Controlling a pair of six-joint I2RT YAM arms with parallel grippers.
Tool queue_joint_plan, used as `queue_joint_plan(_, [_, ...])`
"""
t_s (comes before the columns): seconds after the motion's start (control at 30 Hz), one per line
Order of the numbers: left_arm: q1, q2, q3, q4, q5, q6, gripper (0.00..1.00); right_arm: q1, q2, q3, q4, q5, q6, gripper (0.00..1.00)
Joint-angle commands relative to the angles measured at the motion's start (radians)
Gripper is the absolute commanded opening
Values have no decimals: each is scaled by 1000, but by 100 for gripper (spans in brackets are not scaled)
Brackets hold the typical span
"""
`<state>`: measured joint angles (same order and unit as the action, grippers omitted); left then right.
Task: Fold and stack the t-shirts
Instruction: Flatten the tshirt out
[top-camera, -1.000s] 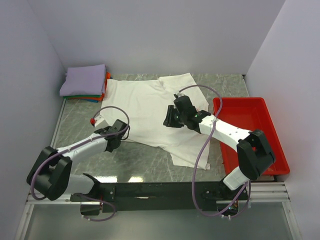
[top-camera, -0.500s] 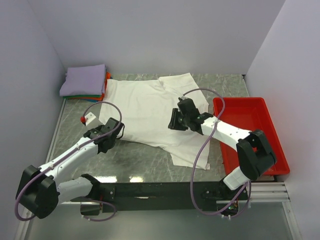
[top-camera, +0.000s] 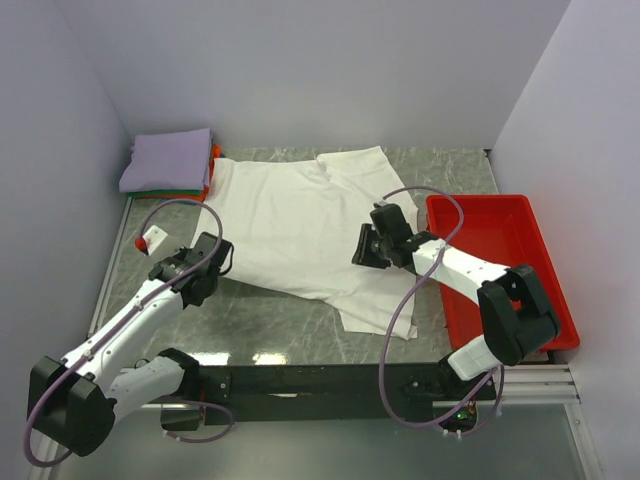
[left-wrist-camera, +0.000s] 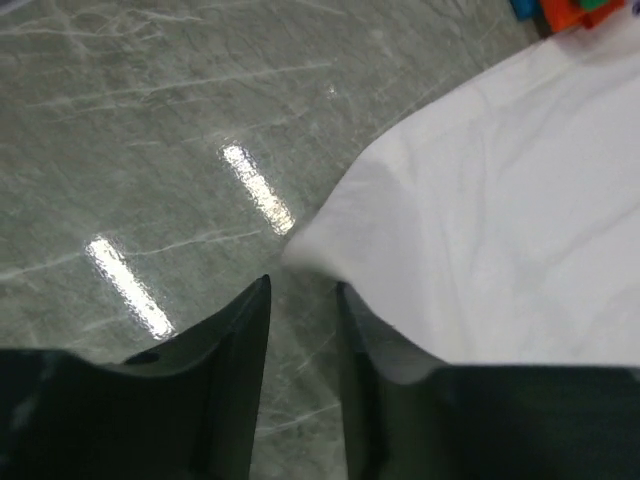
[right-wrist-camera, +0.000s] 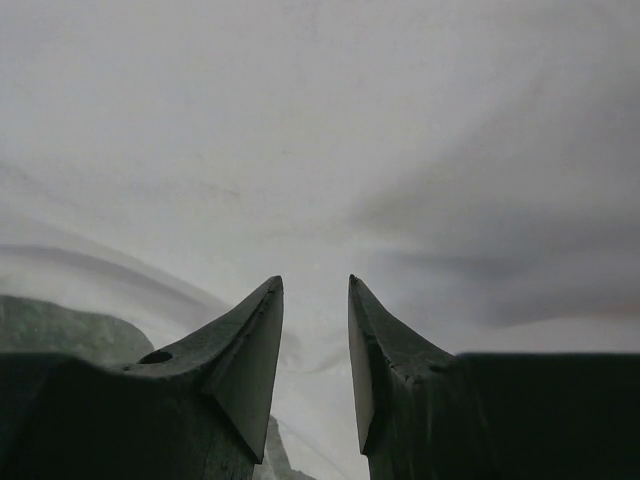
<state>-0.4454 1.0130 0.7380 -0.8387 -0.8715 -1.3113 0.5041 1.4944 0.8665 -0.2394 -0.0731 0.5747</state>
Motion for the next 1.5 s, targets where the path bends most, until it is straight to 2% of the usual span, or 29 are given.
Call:
queue_joint_plan(0.0, [30, -28, 41, -31, -55, -34, 41, -30, -49, -21, -5, -7, -12, 40])
queue_joint_plan(0.03, [36, -33, 40, -31, -49, -32, 49, -41, -59, -26, -6, -10, -12, 40])
queue_joint_plan(0.1, [54, -53, 31, -7, -32, -13, 57, -48, -63, -35, -8, -14, -12, 40])
queue_joint_plan(0.37, [62, -59, 3, 157, 60, 75, 56, -52, -120, -58, -34, 4, -1, 40])
queue_joint_plan(0.43, [62, -27, 6, 260, 107, 144, 54, -52, -118, -63, -32, 2, 1, 40])
queue_joint_plan(0.53, [63, 65, 60, 314, 161, 161, 49, -49, -106, -61, -26, -14, 13, 39])
queue_joint_plan(0.63, [63, 192, 144, 227, 169, 98, 46, -36, -128, -79, -41, -5, 25, 39])
queue_joint_plan(0.67, [63, 215, 150, 189, 160, 34, 46, -38, -143, -90, -46, 4, 31, 39])
queue_joint_plan(0.77, [65, 253, 123, 109, 117, -86, 52, -36, -244, -153, -67, 39, 56, 40])
queue_joint_plan(0.87, [89, 214, 45, 191, 140, -72, 61, -38, -353, -213, -92, 50, 82, 41])
queue_joint_plan(1.0, [160, 194, 3, 323, 230, 15, 64, -36, -479, -270, -121, 42, 114, 41])
queue_joint_plan(1.2, [174, 341, 89, 264, 224, -11, 64, -36, -603, -314, -178, 44, 145, 41])
queue_joint_plan(1.47, [174, 479, 152, 283, 243, -11, 60, -36, -759, -330, -288, 65, 172, 43])
